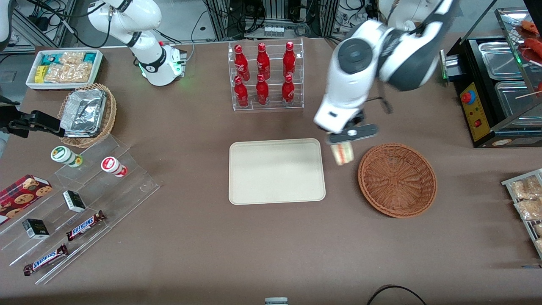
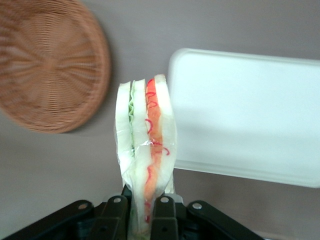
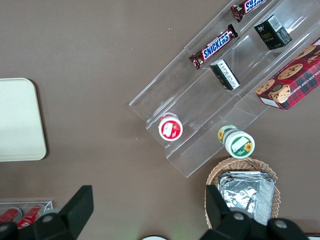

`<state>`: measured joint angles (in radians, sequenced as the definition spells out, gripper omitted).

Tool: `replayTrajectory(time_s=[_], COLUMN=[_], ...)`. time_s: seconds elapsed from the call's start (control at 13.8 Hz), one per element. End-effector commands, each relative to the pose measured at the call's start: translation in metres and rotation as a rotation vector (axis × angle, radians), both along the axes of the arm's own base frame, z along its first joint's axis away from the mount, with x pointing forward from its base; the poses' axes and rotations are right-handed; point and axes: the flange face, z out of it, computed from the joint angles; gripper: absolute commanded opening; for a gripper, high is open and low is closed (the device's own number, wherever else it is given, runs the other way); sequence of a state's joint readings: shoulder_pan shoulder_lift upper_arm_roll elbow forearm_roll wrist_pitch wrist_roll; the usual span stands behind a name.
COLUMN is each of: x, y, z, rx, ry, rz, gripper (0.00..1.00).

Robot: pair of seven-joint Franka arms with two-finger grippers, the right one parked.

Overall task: Place sandwich from basket to tray
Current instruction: 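Lift the sandwich and carry it over the cream tray, then lower the sandwich onto the tray and open the left gripper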

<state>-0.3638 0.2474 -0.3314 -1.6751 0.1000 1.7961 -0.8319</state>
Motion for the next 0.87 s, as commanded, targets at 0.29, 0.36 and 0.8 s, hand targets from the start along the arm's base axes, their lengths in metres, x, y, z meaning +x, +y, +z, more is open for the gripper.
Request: replayTrajectory(time_s=[0.29,0.36,0.8], x=[0.027,0.03,0.032], y=[-0.111,-0.114,-0.131], z=[-0.091,-0.107,-0.172], rx=[-0.103,-0.114,-0.131], ry=[-0.05,-0.05,-0.089], rz=[-0.107,-0.108,-0.147], gripper=[0.0,0.0,0.0])
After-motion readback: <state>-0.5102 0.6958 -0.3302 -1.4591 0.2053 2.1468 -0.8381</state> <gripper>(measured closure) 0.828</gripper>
